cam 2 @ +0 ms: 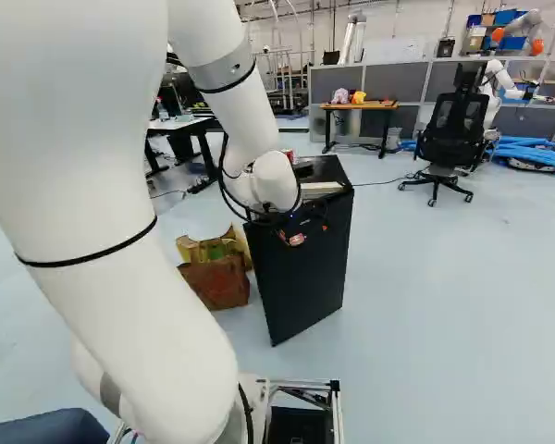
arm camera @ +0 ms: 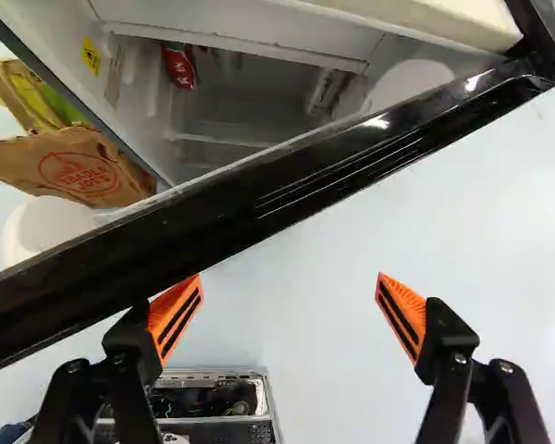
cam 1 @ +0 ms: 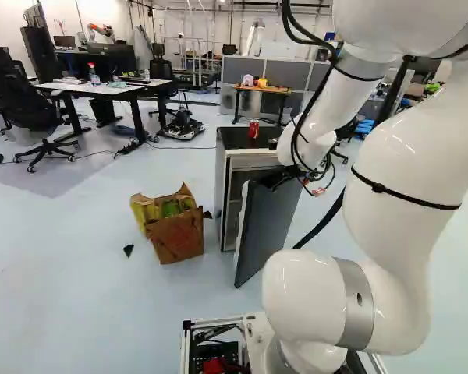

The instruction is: Grab a drink from the fridge

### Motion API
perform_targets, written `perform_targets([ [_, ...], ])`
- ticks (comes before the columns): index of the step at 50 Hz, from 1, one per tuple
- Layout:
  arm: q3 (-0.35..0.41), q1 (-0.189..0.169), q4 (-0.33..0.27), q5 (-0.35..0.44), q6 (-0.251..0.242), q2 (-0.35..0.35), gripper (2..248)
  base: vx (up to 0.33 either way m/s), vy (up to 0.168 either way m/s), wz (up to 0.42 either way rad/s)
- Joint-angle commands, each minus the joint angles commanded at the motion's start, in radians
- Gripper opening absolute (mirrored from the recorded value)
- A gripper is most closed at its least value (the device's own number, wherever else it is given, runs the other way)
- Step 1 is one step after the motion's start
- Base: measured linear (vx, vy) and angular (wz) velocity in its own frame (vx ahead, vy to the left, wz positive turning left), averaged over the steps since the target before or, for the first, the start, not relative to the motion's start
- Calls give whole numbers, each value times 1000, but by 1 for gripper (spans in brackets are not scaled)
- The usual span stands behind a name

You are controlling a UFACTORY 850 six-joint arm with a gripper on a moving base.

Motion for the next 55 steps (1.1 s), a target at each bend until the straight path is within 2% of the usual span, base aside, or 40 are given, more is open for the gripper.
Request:
perform_targets([
  [55, -72, 68, 0, 0, 0, -63, 247, 0, 0, 0],
])
